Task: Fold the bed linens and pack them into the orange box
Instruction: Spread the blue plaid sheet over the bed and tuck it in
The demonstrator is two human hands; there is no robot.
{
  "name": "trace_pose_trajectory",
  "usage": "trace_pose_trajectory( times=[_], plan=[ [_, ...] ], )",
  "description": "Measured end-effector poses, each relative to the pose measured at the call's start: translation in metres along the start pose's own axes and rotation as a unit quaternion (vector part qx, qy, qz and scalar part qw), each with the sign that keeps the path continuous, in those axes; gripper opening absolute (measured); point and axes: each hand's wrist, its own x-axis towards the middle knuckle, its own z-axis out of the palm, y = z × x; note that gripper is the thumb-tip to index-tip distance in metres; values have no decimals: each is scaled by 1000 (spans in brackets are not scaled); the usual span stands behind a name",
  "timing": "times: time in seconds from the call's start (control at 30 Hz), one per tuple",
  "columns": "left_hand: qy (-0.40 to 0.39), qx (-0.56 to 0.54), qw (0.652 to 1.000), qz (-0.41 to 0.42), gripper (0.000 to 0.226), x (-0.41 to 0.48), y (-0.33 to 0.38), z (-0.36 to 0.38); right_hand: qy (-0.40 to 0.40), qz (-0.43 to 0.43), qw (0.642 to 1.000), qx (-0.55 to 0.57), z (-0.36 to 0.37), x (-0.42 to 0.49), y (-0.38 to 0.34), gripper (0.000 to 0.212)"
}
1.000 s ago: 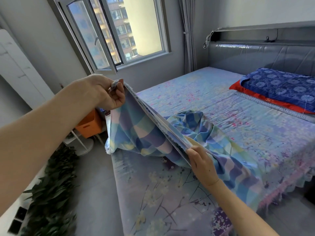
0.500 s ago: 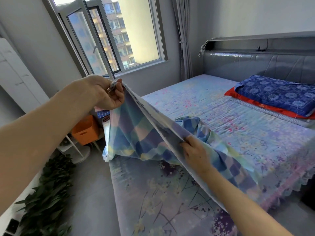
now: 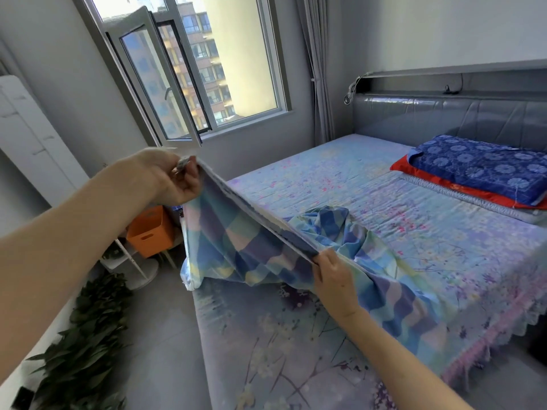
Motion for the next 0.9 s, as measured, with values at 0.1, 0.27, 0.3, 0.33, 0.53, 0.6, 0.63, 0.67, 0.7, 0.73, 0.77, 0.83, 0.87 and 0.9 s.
trace_pose_trajectory(
  times=[0.1, 0.27, 0.3, 0.33, 0.53, 0.6, 0.63, 0.67, 0.7, 0.73, 0.77, 0.83, 0.87, 0.9],
  plan=[
    [14, 19, 1000, -13, 60, 19, -10, -44, -62, 0, 998, 18, -23, 16, 6, 21],
    [40, -20, 997, -55, 52, 47, -46, -102, -161, -25, 986, -33, -16, 30, -3, 13],
    [51, -42, 996, -64, 51, 54, -54, -114, -173, -35, 983, -49, -11, 28, -7, 14],
    [61, -54, 994, -67, 53, 62, -62, -122, -180, -45, 981, -60, -7, 28, -10, 13],
    [271, 86, 957, 60, 17, 82, -103, -132, -279, 35, 960, 17, 18, 29, -34, 19],
    [369, 311, 829, 284, 45, 87, -137, -102, -314, 45, 947, 42, 22, 36, -39, 29],
    [300, 432, 749, 402, 58, 85, -156, -80, -328, 45, 942, 51, 24, 40, -40, 26],
    [202, 529, 680, 466, 67, 91, -174, -57, -340, 42, 938, 58, 27, 46, -38, 19],
    [109, 597, 639, 473, 70, 99, -188, -37, -350, 39, 934, 62, 28, 52, -35, 15],
    [42, 631, 633, 446, 69, 109, -195, -21, -356, 37, 932, 64, 28, 60, -30, 14],
    [11, 634, 653, 414, 63, 116, -196, -8, -353, 36, 932, 74, 28, 68, -23, 14],
    [23, 614, 679, 403, 42, 125, -191, 13, -333, 41, 936, 108, 26, 89, -4, 23],
    [38, 610, 668, 425, 37, 130, -192, 22, -325, 43, 937, 123, 26, 100, 6, 34],
    [46, 601, 662, 445, 42, 135, -192, 35, -321, 44, 936, 136, 26, 111, 18, 41]
  ],
)
